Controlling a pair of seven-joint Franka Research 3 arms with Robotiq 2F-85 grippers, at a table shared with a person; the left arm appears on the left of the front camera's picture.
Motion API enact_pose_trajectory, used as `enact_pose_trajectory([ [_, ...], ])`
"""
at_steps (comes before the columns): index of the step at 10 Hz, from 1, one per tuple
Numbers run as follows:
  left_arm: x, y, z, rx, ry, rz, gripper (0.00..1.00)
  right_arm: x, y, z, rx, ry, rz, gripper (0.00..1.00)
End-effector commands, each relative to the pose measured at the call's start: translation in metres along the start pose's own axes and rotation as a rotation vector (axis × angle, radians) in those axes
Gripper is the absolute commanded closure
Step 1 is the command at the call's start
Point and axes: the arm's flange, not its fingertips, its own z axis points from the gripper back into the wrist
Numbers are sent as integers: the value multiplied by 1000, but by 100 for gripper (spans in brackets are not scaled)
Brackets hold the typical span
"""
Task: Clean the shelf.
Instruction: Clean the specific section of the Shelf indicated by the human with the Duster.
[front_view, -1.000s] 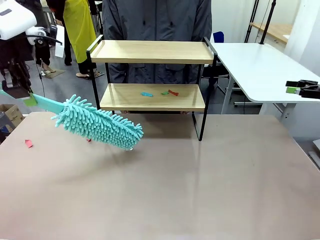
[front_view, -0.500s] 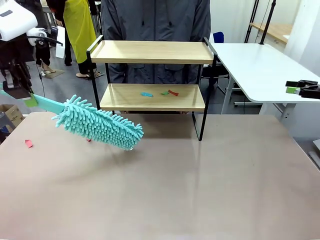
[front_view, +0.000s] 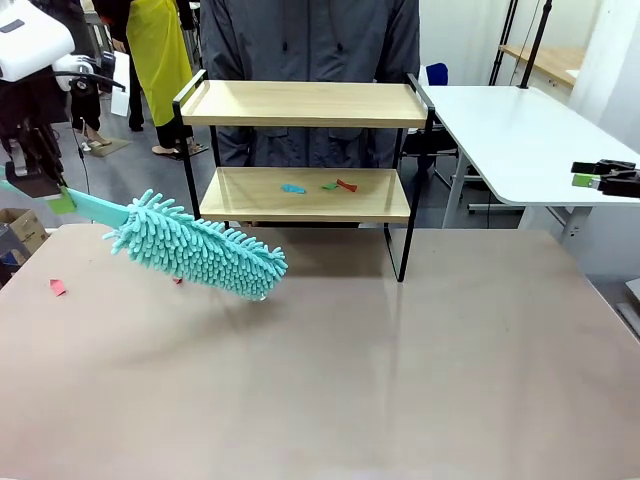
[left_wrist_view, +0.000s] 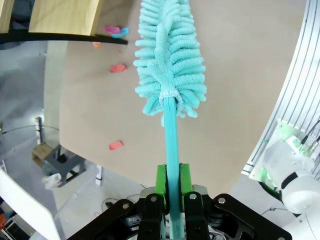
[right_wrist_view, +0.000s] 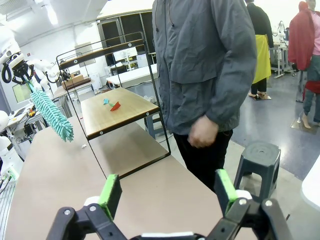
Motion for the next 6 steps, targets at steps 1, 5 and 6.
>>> enact_pose_trajectory([
  [1,-3,1,1,10,-15,4,87,4,2,-2,-1,-3,5,0],
  [5,-3,1,1,10,-15,4,87,4,2,-2,-1,-3,5,0],
  [6,-3,1,1,10,-15,4,87,4,2,-2,-1,-3,5,0],
])
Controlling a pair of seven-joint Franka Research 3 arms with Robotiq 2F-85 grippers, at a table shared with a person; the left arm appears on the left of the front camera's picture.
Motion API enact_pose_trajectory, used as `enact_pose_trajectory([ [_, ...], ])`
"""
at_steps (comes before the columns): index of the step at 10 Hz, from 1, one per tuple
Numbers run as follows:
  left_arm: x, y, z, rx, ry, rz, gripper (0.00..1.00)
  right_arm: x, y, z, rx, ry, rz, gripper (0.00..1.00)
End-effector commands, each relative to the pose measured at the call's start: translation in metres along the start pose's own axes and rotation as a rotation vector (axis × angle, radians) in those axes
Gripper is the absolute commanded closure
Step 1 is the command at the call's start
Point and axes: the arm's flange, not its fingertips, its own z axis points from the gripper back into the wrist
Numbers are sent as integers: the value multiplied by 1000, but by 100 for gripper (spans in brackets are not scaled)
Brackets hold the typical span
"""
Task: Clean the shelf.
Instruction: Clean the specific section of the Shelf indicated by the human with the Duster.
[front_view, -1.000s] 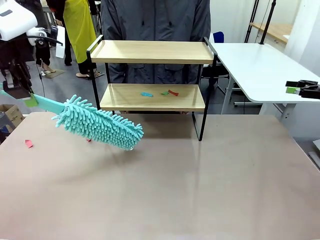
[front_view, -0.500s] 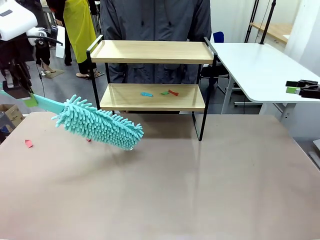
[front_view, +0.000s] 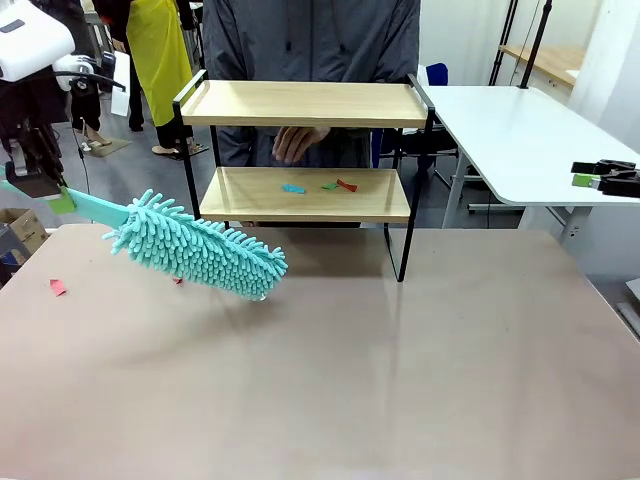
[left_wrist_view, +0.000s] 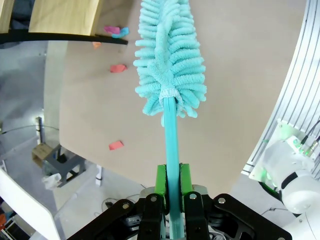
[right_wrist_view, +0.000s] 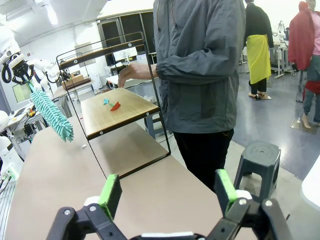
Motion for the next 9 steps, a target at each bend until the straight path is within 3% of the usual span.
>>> enact_pose_trajectory([
  [1,-3,1,1,10,-15,4,87,4,2,-2,-1,-3,5,0],
  [9,-3,1,1,10,-15,4,87,4,2,-2,-1,-3,5,0],
])
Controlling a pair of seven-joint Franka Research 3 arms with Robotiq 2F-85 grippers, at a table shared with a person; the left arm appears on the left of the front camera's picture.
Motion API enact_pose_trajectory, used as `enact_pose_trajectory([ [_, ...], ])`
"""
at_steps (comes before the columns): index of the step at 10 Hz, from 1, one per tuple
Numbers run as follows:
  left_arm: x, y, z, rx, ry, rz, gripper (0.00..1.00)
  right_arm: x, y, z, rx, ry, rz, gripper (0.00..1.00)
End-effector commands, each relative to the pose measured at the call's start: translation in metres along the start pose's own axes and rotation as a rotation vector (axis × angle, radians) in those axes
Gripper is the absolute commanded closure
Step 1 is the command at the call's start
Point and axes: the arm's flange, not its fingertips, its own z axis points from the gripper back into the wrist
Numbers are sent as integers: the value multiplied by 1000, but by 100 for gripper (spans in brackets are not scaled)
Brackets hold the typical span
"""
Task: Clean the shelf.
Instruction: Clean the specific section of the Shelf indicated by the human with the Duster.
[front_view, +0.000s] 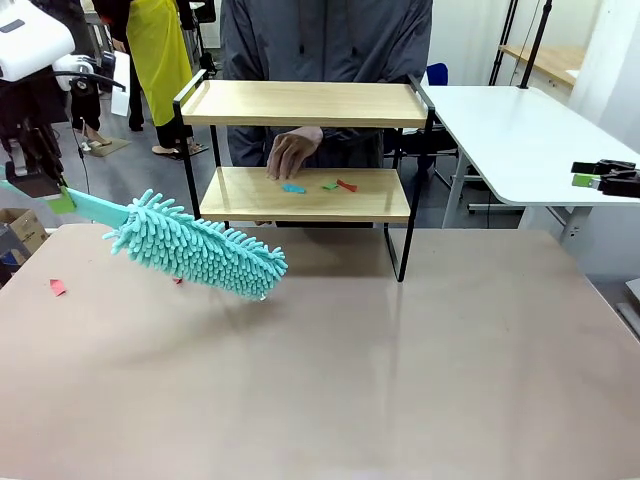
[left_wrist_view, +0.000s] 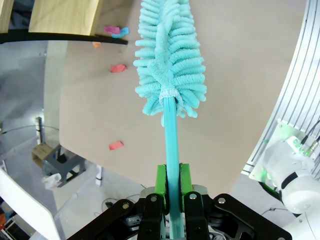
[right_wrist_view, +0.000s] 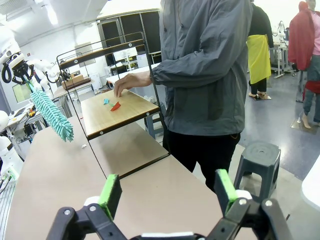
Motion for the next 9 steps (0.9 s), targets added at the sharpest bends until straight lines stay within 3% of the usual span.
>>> enact_pose_trajectory([
  [1,-3,1,1,10,-15,4,87,4,2,-2,-1,-3,5,0],
  [9,0,0,0,0,0,0,87,4,2,-2,-1,-3,5,0],
])
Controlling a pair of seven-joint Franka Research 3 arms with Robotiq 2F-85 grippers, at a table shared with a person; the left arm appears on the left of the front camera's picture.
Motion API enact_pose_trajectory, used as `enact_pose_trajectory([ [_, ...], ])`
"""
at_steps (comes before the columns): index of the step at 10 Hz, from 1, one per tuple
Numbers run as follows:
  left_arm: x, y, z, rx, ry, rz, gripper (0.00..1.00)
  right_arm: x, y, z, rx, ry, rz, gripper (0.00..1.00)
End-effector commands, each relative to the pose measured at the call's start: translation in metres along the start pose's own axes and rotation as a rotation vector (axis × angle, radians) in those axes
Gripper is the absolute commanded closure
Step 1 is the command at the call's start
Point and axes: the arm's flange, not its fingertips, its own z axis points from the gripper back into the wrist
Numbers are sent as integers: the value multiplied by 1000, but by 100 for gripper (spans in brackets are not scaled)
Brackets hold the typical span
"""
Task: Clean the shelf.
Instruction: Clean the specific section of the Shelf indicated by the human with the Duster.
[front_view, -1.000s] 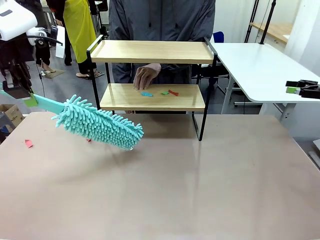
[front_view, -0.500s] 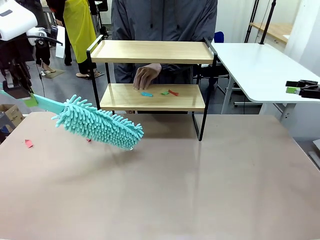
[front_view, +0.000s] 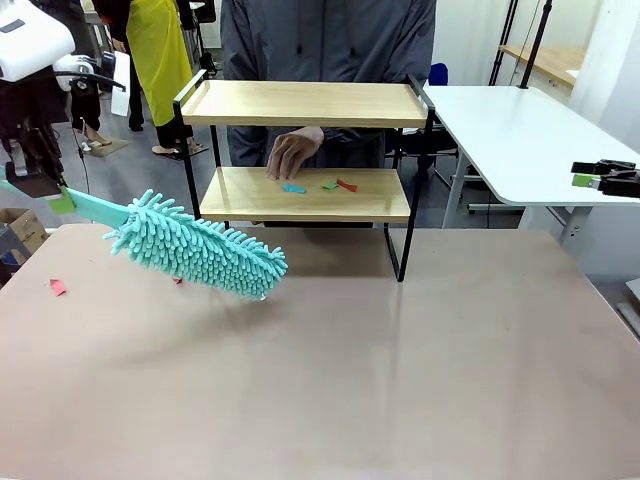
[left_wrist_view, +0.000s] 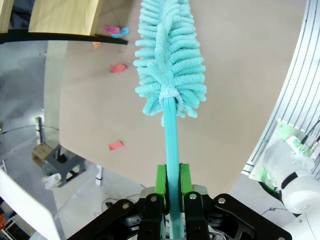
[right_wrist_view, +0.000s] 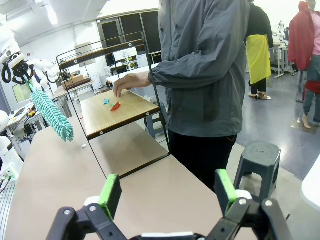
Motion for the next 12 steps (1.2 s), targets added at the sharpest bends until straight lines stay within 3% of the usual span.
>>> enact_pose_trajectory([
  [1,3,-2,-1,-40,-70,21,87,4,2,-2,-1,-3,5,0],
  [3,16,-5,-3,-114,-193,40,87,4,2,-2,-1,-3,5,0],
  [6,65,-22,7,-192,-386,202,87,4,2,-2,-1,-3,5,0],
  [8,97,-41,14,-184,-429,341,87,4,2,-2,-1,-3,5,0],
  [12,148,-66,22,-21,-416,593,87,4,2,-2,-1,-3,5,0],
])
